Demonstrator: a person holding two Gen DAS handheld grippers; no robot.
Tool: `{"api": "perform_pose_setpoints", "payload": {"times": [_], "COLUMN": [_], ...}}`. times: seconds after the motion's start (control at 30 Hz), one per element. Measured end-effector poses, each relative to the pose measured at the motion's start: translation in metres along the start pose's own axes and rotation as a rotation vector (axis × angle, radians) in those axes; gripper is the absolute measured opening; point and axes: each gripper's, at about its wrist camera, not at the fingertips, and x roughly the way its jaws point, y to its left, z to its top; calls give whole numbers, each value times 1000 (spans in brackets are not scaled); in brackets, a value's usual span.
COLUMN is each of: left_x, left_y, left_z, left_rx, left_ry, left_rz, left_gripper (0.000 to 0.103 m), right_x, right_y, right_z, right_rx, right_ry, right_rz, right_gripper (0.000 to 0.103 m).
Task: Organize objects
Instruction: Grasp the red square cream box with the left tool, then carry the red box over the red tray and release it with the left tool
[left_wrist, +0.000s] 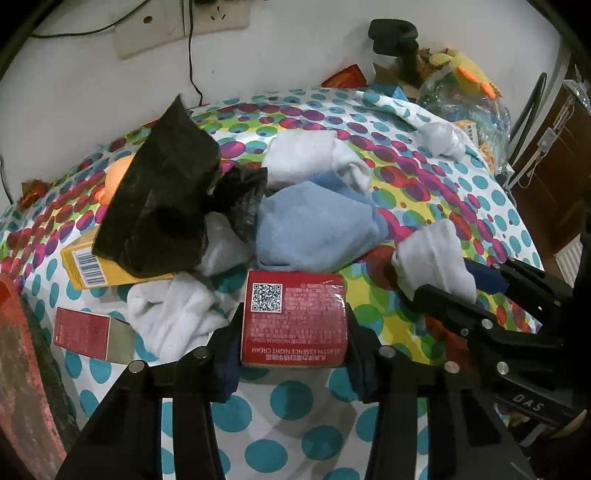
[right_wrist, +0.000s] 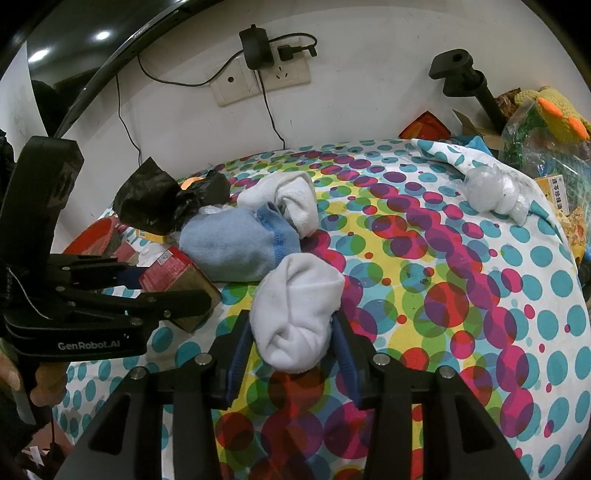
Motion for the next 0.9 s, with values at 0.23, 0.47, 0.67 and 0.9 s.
{"api": "perform_pose_setpoints", "payload": {"times": [0.23, 0.47, 0.67, 0.9], "left_x": [-18, -45, -70, -98], "left_y": [-3, 6, 31, 72], "left_z": [-5, -18, -36, -59], "left_rx": [0, -31, -101, -208], "left_ry": [-25, -52, -60, -55], "left_rz": [19, 78, 165, 298], "left_gripper": [42, 42, 42, 43], "right_x": [-3, -9, -23, -40], "right_y": [0, 4, 11, 21], "right_z": [0, 0, -1, 1], "right_rx": [-1, 4, -9, -17], "right_ry": [-6, -2, -23, -51], "right_rz": [-5, -9, -45, -78], "right_gripper": [43, 43, 43, 43]}}
